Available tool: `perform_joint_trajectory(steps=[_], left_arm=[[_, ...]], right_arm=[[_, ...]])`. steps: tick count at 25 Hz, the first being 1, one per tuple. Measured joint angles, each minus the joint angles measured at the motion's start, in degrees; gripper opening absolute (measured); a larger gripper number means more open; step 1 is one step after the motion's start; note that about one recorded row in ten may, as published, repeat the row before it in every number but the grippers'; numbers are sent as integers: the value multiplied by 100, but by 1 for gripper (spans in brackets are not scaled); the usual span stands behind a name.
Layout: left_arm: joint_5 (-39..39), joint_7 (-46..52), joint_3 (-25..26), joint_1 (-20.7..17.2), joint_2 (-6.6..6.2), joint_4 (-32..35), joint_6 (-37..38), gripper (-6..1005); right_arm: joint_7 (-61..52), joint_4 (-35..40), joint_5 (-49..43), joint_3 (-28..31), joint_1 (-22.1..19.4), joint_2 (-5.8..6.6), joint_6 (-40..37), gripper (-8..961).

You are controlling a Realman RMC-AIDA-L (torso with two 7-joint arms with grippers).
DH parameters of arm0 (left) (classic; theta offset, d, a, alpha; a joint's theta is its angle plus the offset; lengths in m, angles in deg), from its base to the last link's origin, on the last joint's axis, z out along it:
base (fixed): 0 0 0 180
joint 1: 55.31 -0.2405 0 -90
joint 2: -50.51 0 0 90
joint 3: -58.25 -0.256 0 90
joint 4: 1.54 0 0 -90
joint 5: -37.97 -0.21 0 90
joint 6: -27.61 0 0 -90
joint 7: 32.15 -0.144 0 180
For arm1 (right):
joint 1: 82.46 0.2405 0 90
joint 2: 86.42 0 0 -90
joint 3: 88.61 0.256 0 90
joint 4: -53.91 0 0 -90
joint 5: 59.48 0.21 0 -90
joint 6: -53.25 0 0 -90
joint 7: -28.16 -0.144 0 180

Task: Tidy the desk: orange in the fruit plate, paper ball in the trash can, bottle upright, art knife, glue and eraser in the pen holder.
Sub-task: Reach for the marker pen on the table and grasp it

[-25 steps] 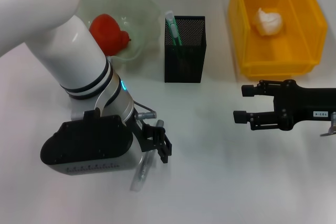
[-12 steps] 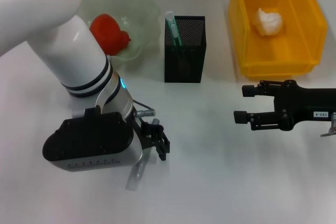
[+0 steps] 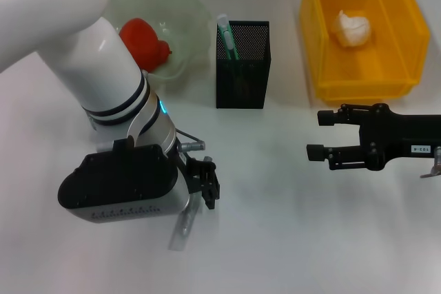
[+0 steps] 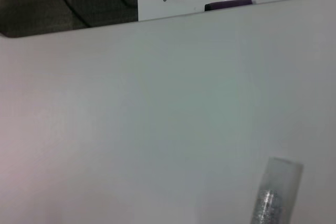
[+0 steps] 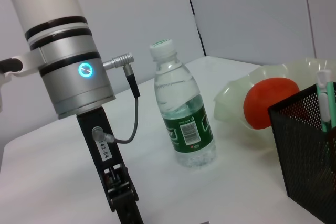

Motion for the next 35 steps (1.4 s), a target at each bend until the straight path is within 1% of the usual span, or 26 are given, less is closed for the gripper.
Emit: perform_joint_trajectory(steps=[6, 28, 35], left_arm=[[-9, 73, -48, 10, 0, -12, 16, 483], [-66, 151, -56, 24, 0, -33, -13, 415], [-76, 216, -100, 23, 0, 6, -9, 411]], right_arm=[[7, 0, 10, 0, 0, 0, -41, 812], [-9, 20, -13, 0, 53, 23, -52, 811], [3, 27, -14, 0, 53, 26, -54, 811]])
